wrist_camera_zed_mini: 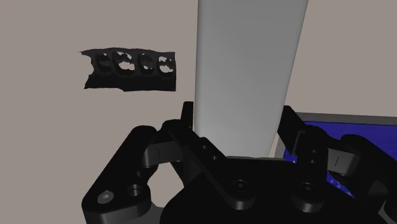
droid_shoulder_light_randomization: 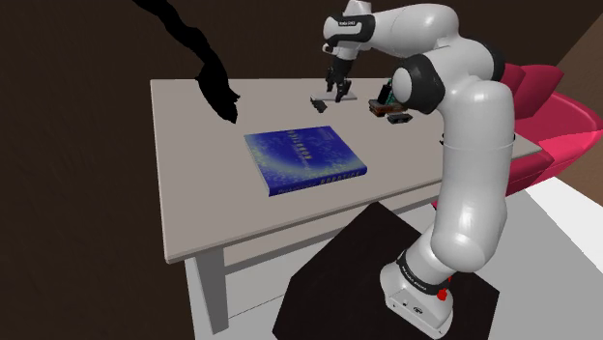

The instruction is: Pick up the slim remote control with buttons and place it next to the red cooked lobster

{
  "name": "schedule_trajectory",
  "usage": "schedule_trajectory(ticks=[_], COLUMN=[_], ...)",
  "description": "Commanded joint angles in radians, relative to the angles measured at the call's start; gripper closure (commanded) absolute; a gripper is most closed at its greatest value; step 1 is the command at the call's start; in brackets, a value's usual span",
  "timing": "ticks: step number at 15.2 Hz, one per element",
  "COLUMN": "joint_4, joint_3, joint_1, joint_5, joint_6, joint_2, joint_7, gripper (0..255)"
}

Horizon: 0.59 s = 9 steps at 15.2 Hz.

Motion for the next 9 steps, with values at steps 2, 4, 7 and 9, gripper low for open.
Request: schedule_trajectory(ticks=[2,4,7,9], joint_4=[0.036,0.062,0.103,0.132], joint_3=[-0.002,-0.004,-0.005,-0.005], joint_1=[-0.004,-0.008,-0.015,-0.020], joint_5=[-0.004,-0.005,-0.007,-0.007], joint_6=[-0.039,-0.065,-0.105,-0.132], joint_2=[-0.004,-0.005,-0.005,-0.004], joint_7=[0.004,0.007,0.010,0.012], gripper=[255,255,255,255])
